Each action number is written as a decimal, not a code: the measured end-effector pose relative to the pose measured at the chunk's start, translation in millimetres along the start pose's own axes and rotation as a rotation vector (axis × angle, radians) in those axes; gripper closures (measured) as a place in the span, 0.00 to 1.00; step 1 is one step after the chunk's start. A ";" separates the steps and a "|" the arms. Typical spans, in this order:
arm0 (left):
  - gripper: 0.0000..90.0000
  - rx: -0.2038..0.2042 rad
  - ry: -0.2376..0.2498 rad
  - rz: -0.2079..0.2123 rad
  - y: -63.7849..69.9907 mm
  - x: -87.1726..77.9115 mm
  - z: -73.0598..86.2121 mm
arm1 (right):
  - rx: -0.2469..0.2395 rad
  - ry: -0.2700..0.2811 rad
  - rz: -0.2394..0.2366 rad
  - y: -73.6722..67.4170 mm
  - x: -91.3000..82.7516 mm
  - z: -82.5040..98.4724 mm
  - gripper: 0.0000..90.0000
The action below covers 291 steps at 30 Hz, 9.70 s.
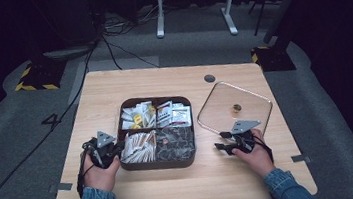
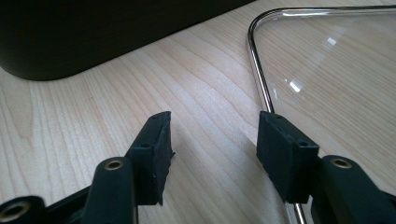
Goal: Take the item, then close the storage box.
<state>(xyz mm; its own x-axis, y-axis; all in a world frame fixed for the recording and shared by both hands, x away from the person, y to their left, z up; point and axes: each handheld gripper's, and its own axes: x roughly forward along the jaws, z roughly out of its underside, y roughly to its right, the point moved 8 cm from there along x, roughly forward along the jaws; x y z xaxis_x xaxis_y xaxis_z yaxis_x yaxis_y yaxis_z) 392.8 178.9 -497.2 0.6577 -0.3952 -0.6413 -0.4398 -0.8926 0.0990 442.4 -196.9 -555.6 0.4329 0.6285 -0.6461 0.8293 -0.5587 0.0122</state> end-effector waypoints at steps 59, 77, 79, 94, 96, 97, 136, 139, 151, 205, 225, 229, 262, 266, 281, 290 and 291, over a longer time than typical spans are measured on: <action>0.99 0.190 0.021 0.418 138.8 -27.4 -19.3 | -0.001 0.000 0.000 -0.1 0.0 0.0 0.51; 0.99 0.270 -0.051 0.523 173.1 -10.7 -1.1 | -0.002 -0.001 -0.002 -0.5 0.0 0.0 0.50; 0.99 0.278 -0.065 0.532 176.2 -7.7 2.0 | -0.001 -0.001 -0.002 -0.5 0.0 0.1 0.50; 0.98 0.325 -0.143 0.521 182.6 13.1 19.3 | -0.002 0.000 -0.003 -0.8 -0.1 -0.1 0.50; 0.98 0.328 -0.147 0.518 183.6 15.0 20.8 | -0.002 0.000 -0.003 -0.8 -0.1 -0.1 0.50; 0.98 0.329 -0.151 0.520 184.4 15.8 21.6 | -0.002 0.000 -0.003 -0.8 -0.1 -0.1 0.50; 0.57 0.339 -0.128 0.607 208.2 24.9 26.8 | -0.007 0.002 0.000 -1.3 -0.4 0.4 0.48; 0.55 0.326 -0.102 0.597 204.6 22.3 21.4 | 0.001 -0.001 -0.005 -1.4 -0.8 0.9 0.48; 0.50 0.301 -0.040 0.540 190.5 15.0 6.8 | 0.002 -0.001 -0.005 -2.2 -1.8 1.9 0.47; 0.36 0.016 0.170 0.043 29.6 -50.3 0.4 | -0.017 -0.011 -0.040 -2.0 12.0 -8.7 0.39; 0.29 -0.106 0.066 -0.113 -51.3 -35.6 38.0 | -0.021 -0.012 -0.042 -1.9 14.9 -11.1 0.39; 0.28 -0.121 0.036 -0.119 -58.2 -28.6 44.9 | -0.021 -0.012 -0.041 -2.0 14.9 -11.2 0.39; 0.21 -0.050 -0.092 -0.163 -75.1 2.2 74.2 | -0.024 -0.014 -0.041 -2.1 15.3 -11.4 0.38; 0.20 -0.051 -0.094 -0.159 -74.9 2.8 73.9 | -0.025 -0.013 -0.040 -2.4 15.5 -11.6 0.37; 0.18 -0.043 -0.097 -0.150 -75.4 4.1 73.2 | 0.057 0.022 -0.043 17.1 -5.4 -37.1 0.39; 0.18 -0.043 -0.096 -0.150 -75.3 4.2 73.2 | 0.135 0.103 0.025 52.5 -27.8 -58.8 0.38; 0.18 -0.043 -0.097 -0.150 -75.3 4.2 73.2 | 0.139 0.109 0.036 56.6 -29.0 -60.8 0.38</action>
<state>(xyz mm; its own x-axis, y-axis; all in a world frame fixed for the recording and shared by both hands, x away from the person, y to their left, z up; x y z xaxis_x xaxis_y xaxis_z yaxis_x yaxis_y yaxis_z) 383.8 260.4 -563.1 0.6512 -0.2359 -0.7213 -0.3133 -0.9492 0.0276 498.3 -213.8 -489.7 0.5033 0.6580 -0.5601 0.7594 -0.6461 -0.0767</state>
